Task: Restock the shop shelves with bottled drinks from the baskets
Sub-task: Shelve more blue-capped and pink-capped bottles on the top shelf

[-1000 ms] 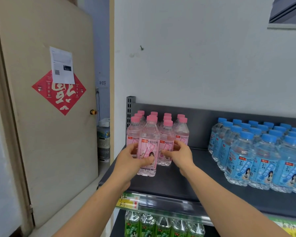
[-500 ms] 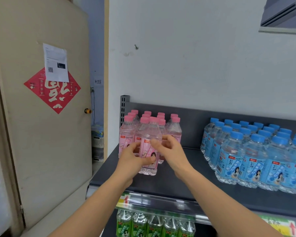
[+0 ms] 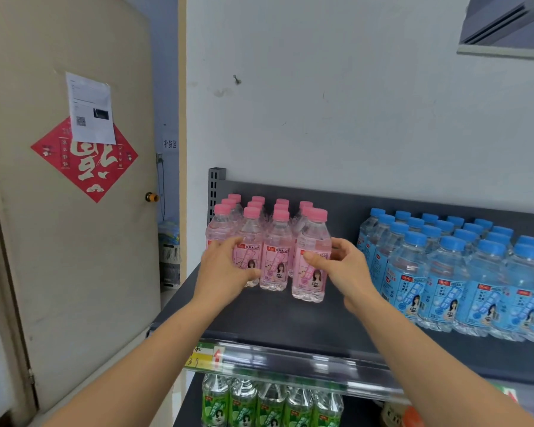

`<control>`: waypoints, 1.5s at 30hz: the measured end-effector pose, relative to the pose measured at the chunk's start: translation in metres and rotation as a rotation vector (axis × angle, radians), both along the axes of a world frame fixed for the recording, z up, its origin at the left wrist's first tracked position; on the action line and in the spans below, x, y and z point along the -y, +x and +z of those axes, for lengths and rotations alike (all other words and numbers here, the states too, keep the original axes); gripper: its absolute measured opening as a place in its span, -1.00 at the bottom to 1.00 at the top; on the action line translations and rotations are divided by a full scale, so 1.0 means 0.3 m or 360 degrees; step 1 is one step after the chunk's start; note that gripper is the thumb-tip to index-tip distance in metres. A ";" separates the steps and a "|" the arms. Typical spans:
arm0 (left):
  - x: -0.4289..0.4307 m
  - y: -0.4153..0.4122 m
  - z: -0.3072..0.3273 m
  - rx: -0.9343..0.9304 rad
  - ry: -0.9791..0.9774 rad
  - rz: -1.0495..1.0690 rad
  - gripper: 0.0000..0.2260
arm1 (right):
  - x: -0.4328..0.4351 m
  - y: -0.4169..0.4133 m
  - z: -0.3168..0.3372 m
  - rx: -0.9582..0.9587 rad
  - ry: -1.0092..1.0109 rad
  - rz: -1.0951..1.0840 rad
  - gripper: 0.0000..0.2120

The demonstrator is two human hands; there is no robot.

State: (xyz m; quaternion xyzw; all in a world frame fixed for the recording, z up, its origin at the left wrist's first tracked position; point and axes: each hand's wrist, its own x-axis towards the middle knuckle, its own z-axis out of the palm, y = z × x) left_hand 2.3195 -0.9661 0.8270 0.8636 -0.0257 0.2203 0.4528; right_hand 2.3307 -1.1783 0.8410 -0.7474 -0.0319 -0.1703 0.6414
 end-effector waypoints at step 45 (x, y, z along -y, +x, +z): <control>-0.127 0.146 -0.081 -0.0433 0.0243 0.0147 -0.46 | 0.015 0.015 -0.100 -0.0376 -0.1177 -0.0302 -0.32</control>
